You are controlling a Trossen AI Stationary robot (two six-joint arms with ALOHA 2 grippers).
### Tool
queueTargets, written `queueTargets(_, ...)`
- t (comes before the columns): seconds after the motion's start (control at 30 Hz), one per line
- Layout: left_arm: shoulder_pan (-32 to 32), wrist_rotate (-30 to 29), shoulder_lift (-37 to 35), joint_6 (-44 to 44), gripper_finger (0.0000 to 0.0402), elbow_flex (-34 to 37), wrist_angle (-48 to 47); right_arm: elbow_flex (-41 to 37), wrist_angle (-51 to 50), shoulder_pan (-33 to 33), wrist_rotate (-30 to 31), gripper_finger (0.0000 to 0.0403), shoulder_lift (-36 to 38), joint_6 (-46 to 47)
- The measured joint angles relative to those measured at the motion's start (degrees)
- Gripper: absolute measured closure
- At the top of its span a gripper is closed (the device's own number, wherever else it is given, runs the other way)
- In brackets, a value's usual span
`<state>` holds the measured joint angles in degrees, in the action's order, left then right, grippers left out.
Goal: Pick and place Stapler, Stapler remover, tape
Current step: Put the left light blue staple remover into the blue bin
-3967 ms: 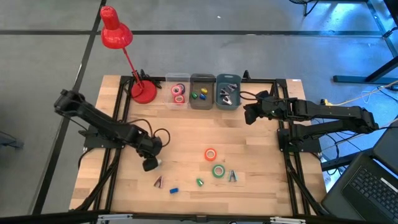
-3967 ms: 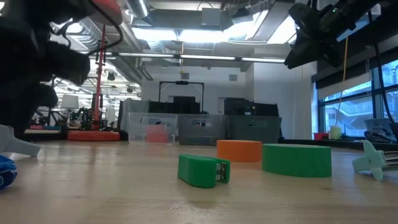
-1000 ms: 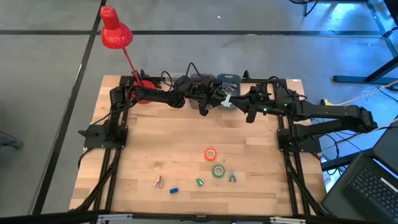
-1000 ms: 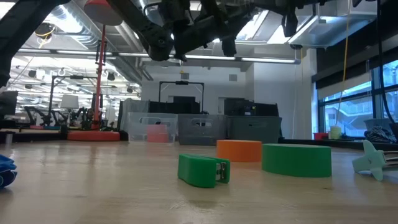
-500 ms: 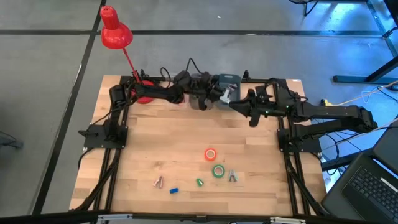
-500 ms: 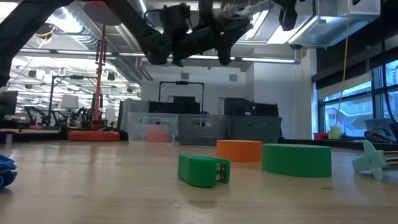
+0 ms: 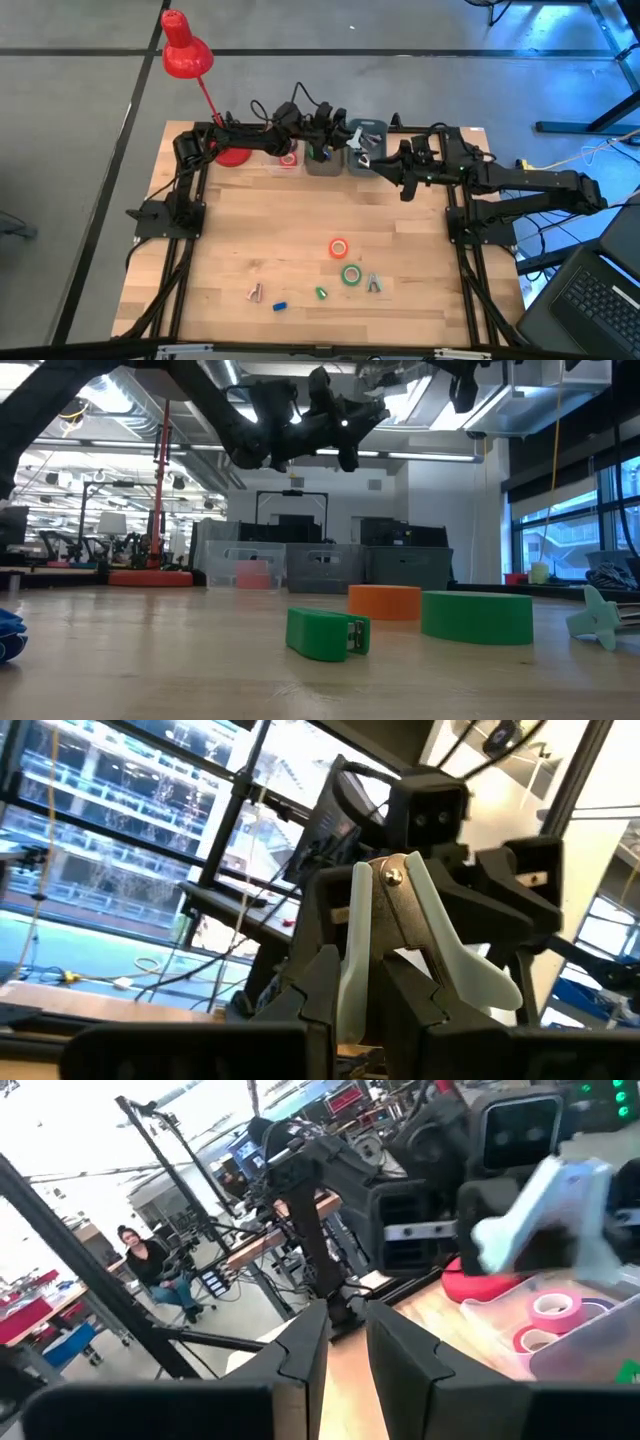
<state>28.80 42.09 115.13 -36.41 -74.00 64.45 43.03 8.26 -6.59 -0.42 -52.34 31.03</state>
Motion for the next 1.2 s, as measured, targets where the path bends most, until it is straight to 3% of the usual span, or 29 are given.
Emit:
queueTargets(0.33,-1.0,-0.7,0.0,0.5,0.0369,0.0,0.0,0.0,-0.4,-0.1,0.8,0.0327,0.0,0.0)
queueTargets(0.73,-4.8,-8.6,0.0,7.1,0.0369,-0.1,-0.5,0.0,-0.5,-0.1,1.9,0.0327,-0.5,1.5)
queueTargets(0.93,-6.5,-10.6,0.0,9.8,0.0369,-3.9,-7.3,0.0,-0.2,-0.1,2.4,0.0327,-1.1,1.5)
queueTargets(1.2,-7.9,-9.1,-0.1,14.8,0.0369,-8.1,-14.7,0.0,-0.4,0.0,2.3,0.0327,-0.9,-0.5)
